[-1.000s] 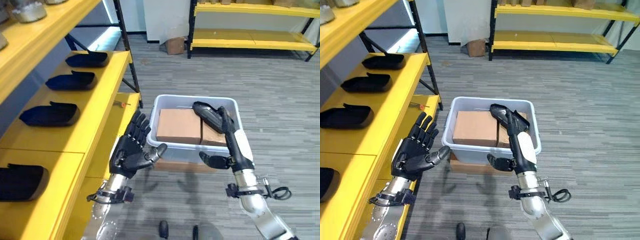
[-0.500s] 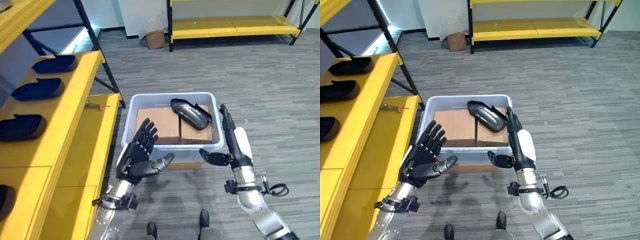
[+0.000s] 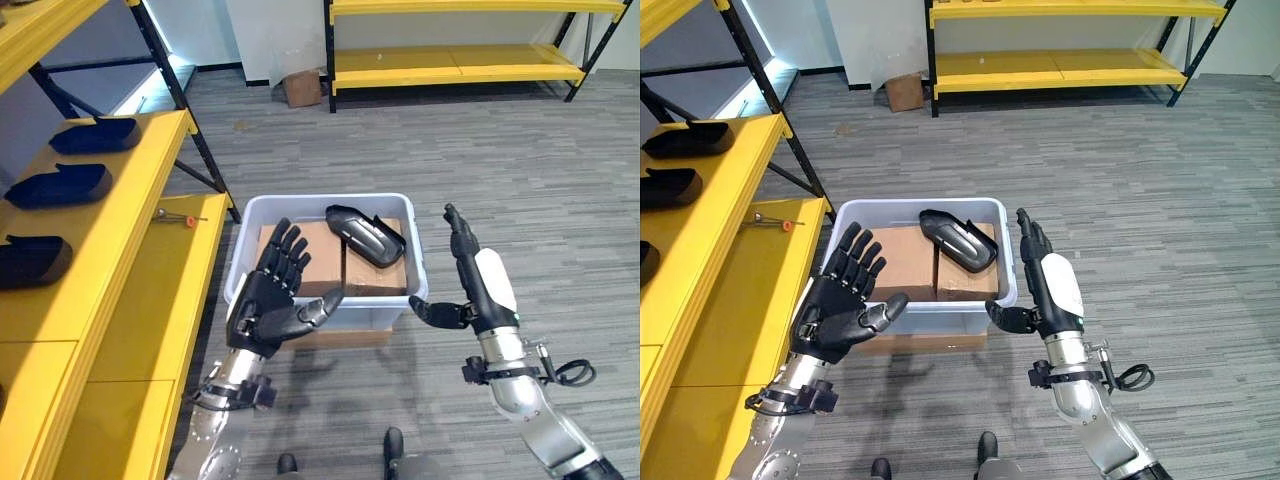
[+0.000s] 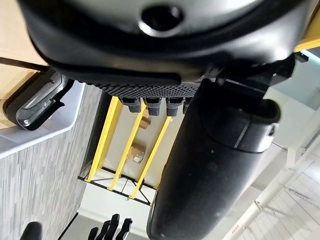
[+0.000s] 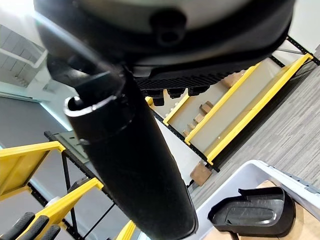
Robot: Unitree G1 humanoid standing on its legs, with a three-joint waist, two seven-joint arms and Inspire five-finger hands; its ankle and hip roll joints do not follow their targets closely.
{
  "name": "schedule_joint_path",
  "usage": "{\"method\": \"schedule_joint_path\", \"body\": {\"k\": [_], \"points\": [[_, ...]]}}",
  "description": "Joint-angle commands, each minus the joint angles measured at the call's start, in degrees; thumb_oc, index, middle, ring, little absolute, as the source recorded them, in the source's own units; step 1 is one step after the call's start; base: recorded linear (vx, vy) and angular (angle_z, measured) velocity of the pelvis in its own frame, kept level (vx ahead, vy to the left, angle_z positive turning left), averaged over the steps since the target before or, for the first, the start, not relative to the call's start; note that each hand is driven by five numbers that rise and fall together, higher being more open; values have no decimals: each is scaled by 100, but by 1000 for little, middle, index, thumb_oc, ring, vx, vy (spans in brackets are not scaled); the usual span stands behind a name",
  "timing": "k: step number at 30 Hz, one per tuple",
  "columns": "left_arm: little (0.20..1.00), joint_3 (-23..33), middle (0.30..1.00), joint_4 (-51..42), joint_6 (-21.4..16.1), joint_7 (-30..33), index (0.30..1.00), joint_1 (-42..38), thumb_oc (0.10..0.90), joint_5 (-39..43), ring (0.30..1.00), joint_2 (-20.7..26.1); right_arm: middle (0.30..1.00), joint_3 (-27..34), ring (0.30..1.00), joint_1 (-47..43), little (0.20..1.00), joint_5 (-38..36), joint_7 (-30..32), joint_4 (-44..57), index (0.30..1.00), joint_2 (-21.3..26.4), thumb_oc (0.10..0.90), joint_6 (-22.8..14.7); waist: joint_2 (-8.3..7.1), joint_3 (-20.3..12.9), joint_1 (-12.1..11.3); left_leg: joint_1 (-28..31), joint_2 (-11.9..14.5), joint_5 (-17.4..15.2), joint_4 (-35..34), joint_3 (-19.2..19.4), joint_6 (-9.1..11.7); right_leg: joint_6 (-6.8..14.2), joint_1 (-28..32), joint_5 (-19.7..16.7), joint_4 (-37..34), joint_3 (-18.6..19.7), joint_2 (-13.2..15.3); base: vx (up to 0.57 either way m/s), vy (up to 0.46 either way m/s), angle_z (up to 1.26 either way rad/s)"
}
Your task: Move parts from the plastic box to the shelf.
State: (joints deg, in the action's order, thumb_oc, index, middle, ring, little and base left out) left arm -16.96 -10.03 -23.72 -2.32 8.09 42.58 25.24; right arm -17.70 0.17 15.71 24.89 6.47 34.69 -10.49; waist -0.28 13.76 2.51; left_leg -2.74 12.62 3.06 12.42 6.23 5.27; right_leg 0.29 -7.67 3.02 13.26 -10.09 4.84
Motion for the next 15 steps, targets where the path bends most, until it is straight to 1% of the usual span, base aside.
{"method": "schedule_joint_path", "body": {"k": [1,2,3,4,5,6,7,9,10,11,13,15], "points": [[1000,18,1000,-559,-470,-357,1000,-279,900,293,1000,-23,1000,26,1000,-400,1000,196,167,383,1000,200,900,-774,-170,-366,75,-395,142,789,1598,295,48,-22,794,-561,-1128,48,4,117,-253,14],[1000,-44,1000,-525,-435,-381,1000,-309,900,233,1000,-29,1000,48,1000,-369,1000,198,164,358,1000,208,900,-788,-175,-347,100,-499,180,805,1746,387,52,-56,847,-530,-1144,14,-5,151,-166,9],[1000,-127,1000,-522,-439,-286,1000,-320,900,117,1000,-33,1000,80,1000,-325,1000,188,110,320,1000,202,900,-817,-156,-331,113,-574,36,768,1649,370,18,-53,889,-517,-1138,40,-36,115,-61,4],[1000,-145,1000,-528,-433,-255,1000,-317,900,88,1000,-38,1000,93,1000,-311,1000,180,88,311,1000,202,900,-822,-156,-322,113,-566,-15,757,1600,364,1,-45,907,-510,-1133,52,-35,164,2,12],[1000,-187,1000,-555,-416,-203,1000,-278,900,98,1000,-58,1000,104,1000,-257,1000,225,46,253,1000,187,900,-887,-113,-305,109,-525,-228,716,1279,342,-65,-17,948,-474,-1089,130,-73,194,56,9],[1000,-183,1000,-596,-392,-208,1000,-245,900,146,1000,-70,1000,125,1000,-210,1000,255,-12,268,1000,185,900,-886,-63,-284,106,-503,-350,770,878,375,-74,15,1010,-442,-1088,169,-111,246,105,-1],[1000,-159,1000,-640,-384,-220,1000,-211,900,161,1000,-57,1000,151,1000,-159,1000,224,-70,331,1000,216,900,-894,-32,-278,103,-518,-411,845,401,448,-67,51,1084,-432,-1131,163,-133,239,145,-8],[1000,-157,1000,-691,-406,-295,1000,-130,900,245,1000,-8,1000,184,1000,42,1000,163,-122,538,1000,310,900,-923,-17,-292,81,-602,-455,1099,-574,555,-33,143,1251,-464,-1280,103,-125,205,136,5],[1000,-159,1000,-692,-412,-337,1000,-114,900,275,1000,4,1000,187,1000,82,1000,174,-120,576,1000,328,900,-927,-17,-293,74,-623,-465,1165,-741,558,-25,158,1284,-470,-1307,100,-118,227,152,15],[1000,-145,1000,-667,-440,-666,1000,-95,900,370,1000,84,1000,185,1000,226,1000,277,-88,659,1000,392,900,-1012,-40,-281,13,-894,-454,1435,-1120,389,34,196,1412,-505,-1385,163,-78,212,140,9],[1000,-164,1000,-633,-455,-981,1000,-109,900,413,1000,147,1000,137,1000,197,1000,295,-45,565,1000,465,900,-1083,-79,-279,-60,-1092,-436,1459,-1286,161,74,232,1495,-497,-1402,215,1,220,159,-10],[1000,-174,1000,-674,-415,-1041,1000,-122,900,490,1000,158,1000,122,1000,144,1000,280,-75,522,1000,493,900,-1082,-57,-314,-62,-991,-408,1347,-1332,211,70,263,1543,-442,-1367,190,52,165,150,-44]]}}
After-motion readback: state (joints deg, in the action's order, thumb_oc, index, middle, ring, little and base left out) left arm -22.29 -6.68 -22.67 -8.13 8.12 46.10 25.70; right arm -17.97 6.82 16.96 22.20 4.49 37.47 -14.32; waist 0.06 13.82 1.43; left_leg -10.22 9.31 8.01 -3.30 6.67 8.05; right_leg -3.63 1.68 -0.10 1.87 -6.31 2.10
